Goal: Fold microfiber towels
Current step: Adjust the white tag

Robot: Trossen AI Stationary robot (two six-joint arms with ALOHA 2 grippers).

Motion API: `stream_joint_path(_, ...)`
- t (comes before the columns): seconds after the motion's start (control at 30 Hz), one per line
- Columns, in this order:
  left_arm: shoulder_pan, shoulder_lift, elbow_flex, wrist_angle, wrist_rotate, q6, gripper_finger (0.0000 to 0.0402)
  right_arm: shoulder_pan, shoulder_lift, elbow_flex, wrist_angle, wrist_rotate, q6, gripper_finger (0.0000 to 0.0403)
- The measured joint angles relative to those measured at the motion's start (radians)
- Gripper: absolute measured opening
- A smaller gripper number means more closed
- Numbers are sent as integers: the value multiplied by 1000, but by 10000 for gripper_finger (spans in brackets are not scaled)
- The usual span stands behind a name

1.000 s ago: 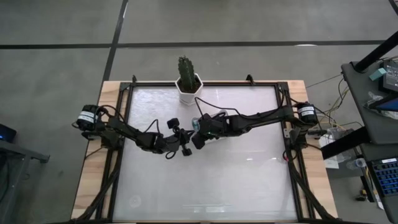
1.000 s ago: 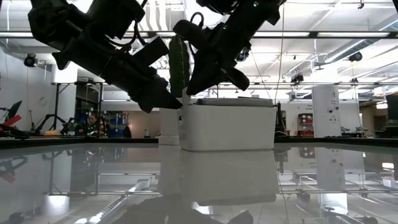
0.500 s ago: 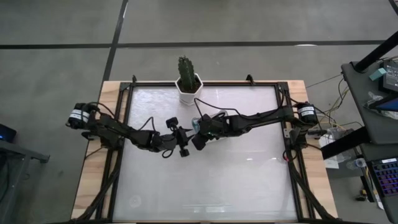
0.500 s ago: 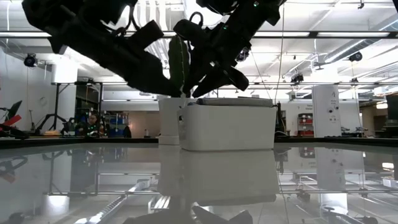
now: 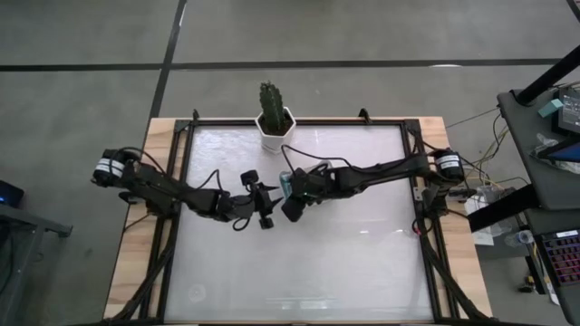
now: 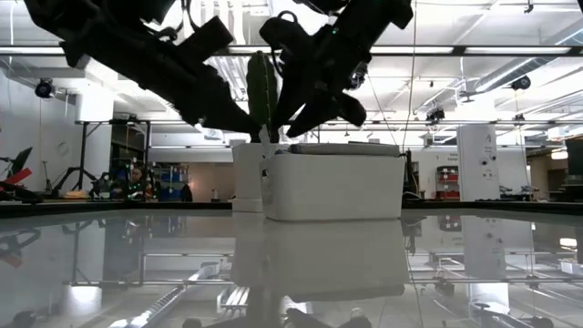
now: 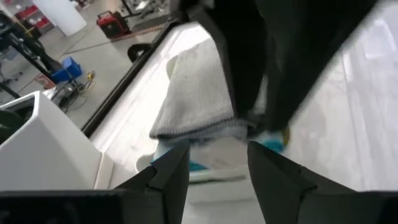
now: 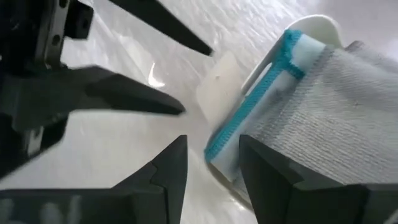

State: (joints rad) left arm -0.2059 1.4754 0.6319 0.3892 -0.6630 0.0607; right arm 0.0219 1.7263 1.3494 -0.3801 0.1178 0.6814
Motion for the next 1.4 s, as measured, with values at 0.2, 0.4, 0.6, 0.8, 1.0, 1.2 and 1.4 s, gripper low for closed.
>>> stream_joint_path(0.2,-2,-71,0,-101,0,1,140,0,-26,29,-75,2,-51,134)
stream_joint_path(0.4,-2,-105,-1,-73,0,51,83,0,-84,31,-127,13,-104,121)
stream_joint_path(0.6,29,-49,-1,40,0,58,7,4,-115,30,-145,44,-127,102)
stream_joint_path(0.8,43,41,1,108,0,58,1,16,-117,28,-146,67,-133,101)
stream_joint_path(1.0,43,67,4,127,0,48,0,16,-117,27,-145,67,-134,96)
stream_joint_path(1.2,43,69,2,124,1,26,0,16,-117,26,-140,68,-135,86)
stream_joint_path(1.4,43,69,2,124,14,23,0,16,-117,25,-139,68,-147,75)
